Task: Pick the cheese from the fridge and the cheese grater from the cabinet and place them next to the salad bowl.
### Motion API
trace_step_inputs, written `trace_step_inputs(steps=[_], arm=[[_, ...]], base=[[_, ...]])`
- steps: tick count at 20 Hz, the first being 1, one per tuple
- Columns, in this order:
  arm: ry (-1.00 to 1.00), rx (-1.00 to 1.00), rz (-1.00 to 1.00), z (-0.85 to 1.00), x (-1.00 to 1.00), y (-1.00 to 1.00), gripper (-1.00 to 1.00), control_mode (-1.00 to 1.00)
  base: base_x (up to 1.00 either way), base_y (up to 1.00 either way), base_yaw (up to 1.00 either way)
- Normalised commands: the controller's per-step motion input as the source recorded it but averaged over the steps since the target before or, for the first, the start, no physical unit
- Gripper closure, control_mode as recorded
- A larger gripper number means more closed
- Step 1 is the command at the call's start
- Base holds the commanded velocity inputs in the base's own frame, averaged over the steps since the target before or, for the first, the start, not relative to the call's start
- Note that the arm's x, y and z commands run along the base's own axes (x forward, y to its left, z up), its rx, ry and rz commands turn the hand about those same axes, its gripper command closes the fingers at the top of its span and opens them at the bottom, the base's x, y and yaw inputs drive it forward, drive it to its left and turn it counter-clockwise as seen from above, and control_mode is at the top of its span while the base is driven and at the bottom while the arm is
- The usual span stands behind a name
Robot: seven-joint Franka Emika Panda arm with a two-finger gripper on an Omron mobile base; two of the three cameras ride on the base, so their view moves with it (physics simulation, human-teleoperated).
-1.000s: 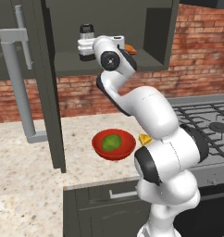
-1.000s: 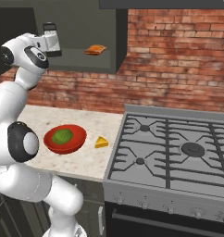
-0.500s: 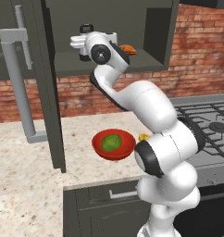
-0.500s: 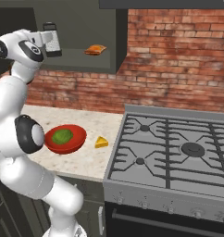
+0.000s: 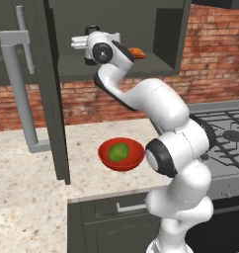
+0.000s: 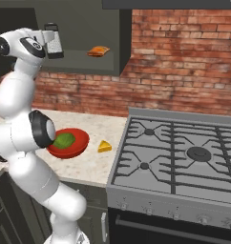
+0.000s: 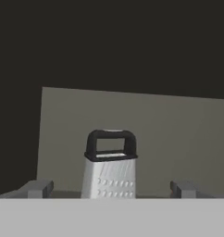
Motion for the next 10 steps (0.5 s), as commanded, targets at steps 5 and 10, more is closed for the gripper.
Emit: trace_step_inputs(steps=[5,10], arm=[[0.00,0.00,0.00,0.00,0.25,0.00,-1.00,-1.00],[0.00,0.00,0.00,0.00,0.25,0.00,-1.00,-1.00]], base=[[0.00,0.00,0.00],[0.00,0.00,0.00]])
